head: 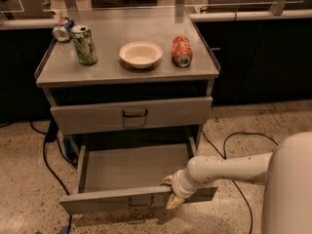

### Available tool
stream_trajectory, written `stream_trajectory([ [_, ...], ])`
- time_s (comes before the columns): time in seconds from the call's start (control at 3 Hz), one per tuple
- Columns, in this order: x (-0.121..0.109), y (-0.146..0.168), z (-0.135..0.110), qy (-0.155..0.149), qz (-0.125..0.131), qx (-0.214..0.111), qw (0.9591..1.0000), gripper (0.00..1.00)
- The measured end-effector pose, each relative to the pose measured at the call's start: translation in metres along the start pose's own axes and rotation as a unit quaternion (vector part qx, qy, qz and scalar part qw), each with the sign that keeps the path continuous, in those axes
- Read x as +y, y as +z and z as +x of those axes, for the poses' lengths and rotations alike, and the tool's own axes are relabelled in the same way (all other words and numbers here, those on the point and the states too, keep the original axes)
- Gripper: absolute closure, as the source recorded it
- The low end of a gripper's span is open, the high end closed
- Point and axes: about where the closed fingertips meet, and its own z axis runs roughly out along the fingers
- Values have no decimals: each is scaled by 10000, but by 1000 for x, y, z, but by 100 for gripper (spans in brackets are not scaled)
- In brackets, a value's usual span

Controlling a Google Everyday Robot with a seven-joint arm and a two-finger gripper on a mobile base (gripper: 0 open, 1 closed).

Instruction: Close middle drawer

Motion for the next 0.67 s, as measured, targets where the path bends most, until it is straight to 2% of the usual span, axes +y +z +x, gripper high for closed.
stream_trajectory([
  [0.33,0,0,0,0,0,0,10000,0],
  [0.67,1,1,0,-10,14,26,10000,0],
])
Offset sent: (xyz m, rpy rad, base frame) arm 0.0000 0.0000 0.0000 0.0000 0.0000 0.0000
